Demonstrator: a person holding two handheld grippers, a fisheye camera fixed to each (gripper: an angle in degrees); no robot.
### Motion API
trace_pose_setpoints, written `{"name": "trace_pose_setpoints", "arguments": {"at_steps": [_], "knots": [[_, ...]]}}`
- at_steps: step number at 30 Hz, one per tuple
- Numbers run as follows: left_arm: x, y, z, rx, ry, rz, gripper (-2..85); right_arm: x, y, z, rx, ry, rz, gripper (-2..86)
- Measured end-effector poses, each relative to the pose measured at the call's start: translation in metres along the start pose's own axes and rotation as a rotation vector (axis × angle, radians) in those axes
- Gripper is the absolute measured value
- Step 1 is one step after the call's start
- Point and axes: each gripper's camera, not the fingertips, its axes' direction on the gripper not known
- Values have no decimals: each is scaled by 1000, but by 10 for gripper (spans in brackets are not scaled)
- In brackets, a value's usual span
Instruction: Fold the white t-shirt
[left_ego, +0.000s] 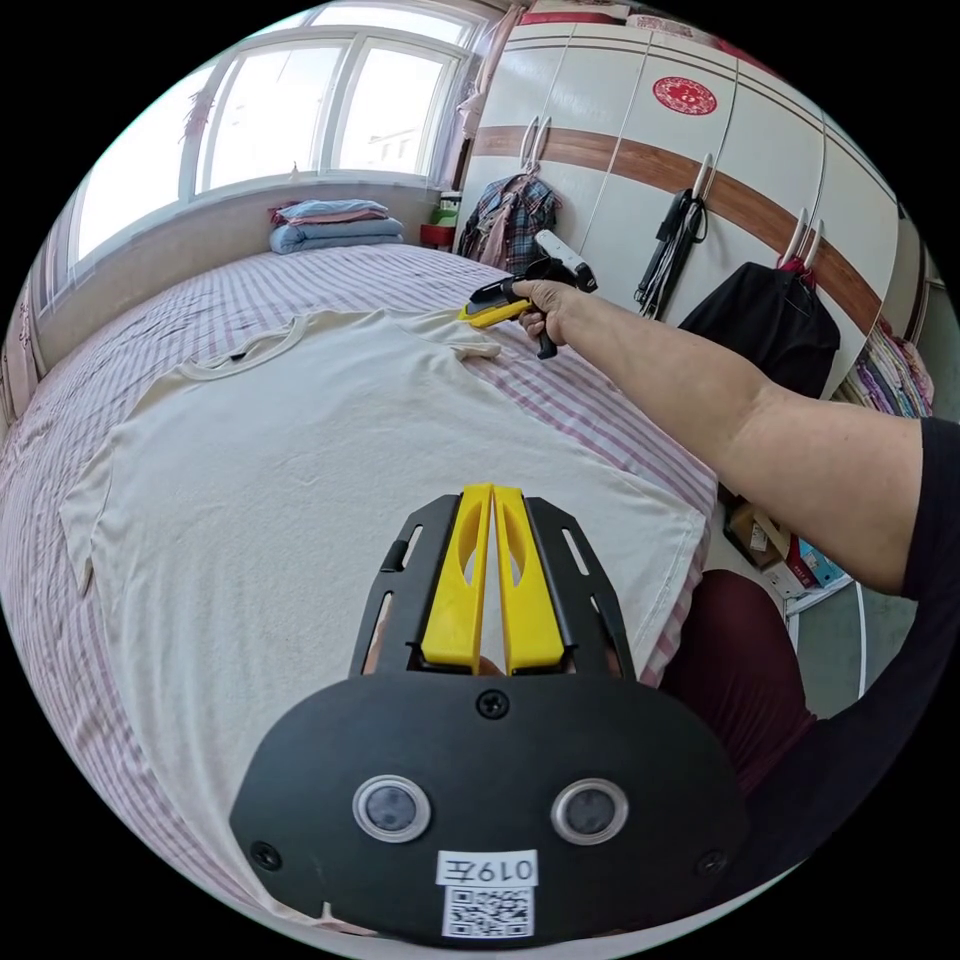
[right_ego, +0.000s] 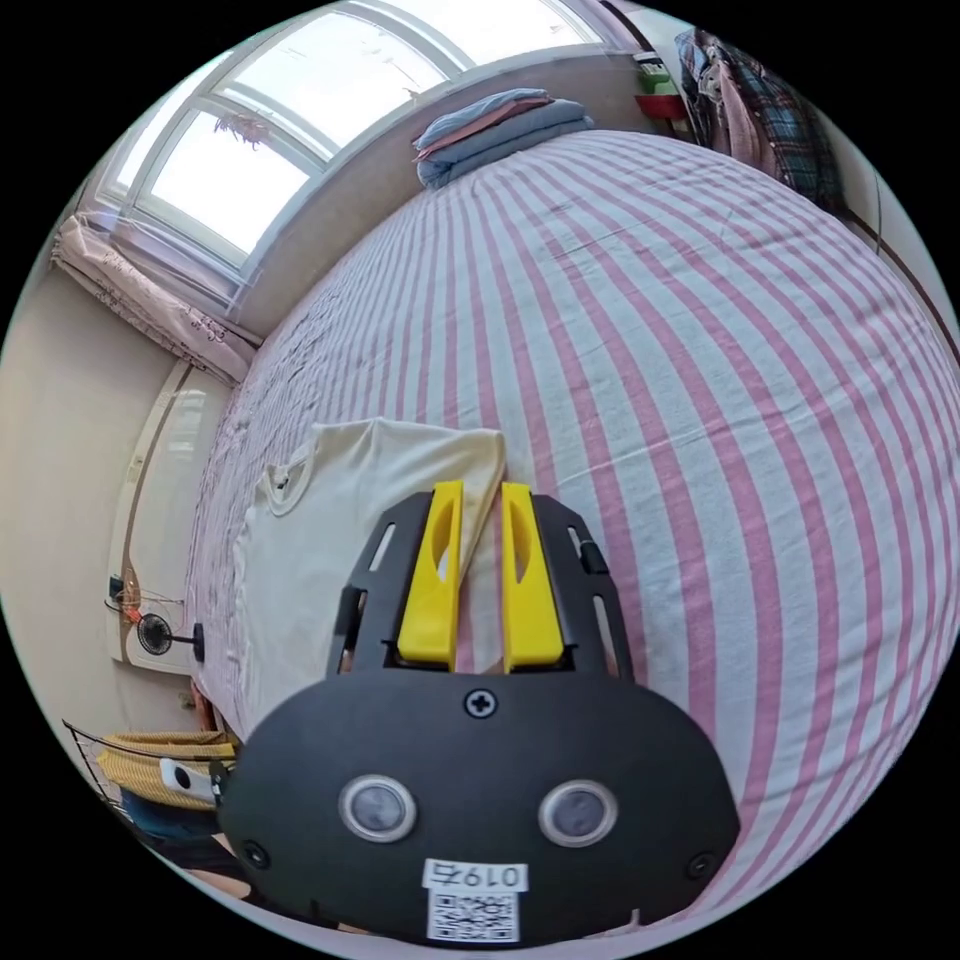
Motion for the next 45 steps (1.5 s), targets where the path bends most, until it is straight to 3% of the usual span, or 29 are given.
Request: {"name": "trace_pose_setpoints", "arguments": {"at_steps": [4, 14, 19, 28, 33, 37, 45], "knots": [[12, -2, 5, 1, 2, 1, 13, -18, -3, 4, -20, 66, -49, 3], [45, -8, 17, 4, 5, 1, 13, -33, -9, 7, -44, 163, -60, 6], [62, -12, 22, 8, 7, 4, 14, -22, -8, -3, -42, 38, -19, 58], [91, -18, 28, 23, 20, 7, 13, -7, 13, -16, -56, -83, 3, 62], [104, -22, 31, 29, 20, 4, 13, -16, 14, -10, -73, -69, -7, 59], [117, -25, 37, 16, 32, 11, 13, -20, 17, -15, -70, -97, -27, 3], [153, -32, 52, -25, 9, 78, 13, -16, 23, -16, -86, -56, -22, 3]]}}
